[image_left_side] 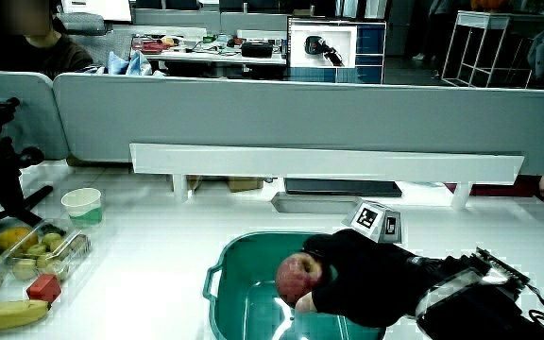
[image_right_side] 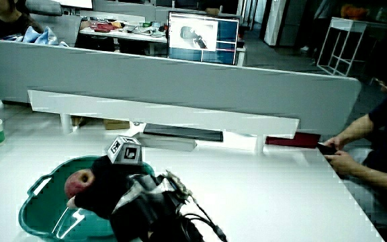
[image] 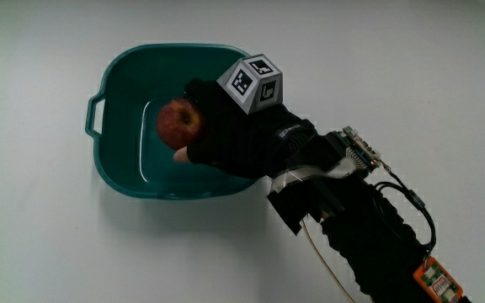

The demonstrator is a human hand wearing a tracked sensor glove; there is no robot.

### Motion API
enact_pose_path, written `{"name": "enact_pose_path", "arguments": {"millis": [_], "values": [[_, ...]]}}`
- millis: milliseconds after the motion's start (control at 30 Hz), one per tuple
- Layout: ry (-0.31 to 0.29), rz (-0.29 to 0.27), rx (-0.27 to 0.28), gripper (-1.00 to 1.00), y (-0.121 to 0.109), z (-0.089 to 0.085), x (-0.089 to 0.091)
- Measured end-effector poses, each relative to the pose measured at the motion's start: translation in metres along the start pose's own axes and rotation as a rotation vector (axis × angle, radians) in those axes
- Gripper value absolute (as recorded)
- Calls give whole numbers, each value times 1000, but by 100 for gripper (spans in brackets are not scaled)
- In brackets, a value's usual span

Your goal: Place apple into plate

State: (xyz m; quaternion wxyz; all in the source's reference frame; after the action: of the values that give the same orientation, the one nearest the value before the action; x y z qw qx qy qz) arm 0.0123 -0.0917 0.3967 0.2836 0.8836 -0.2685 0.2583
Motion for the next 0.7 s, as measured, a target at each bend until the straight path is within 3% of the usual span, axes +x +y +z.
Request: {"name": "enact_pose_path", "arguments": {"millis": [233, 400, 700], "values": [[-2, -47, -15, 0, 13, -1, 9], [-1, -108, -41, 0, 22, -12, 22], [-27, -166, -98, 0, 34, -28, 28]]}}
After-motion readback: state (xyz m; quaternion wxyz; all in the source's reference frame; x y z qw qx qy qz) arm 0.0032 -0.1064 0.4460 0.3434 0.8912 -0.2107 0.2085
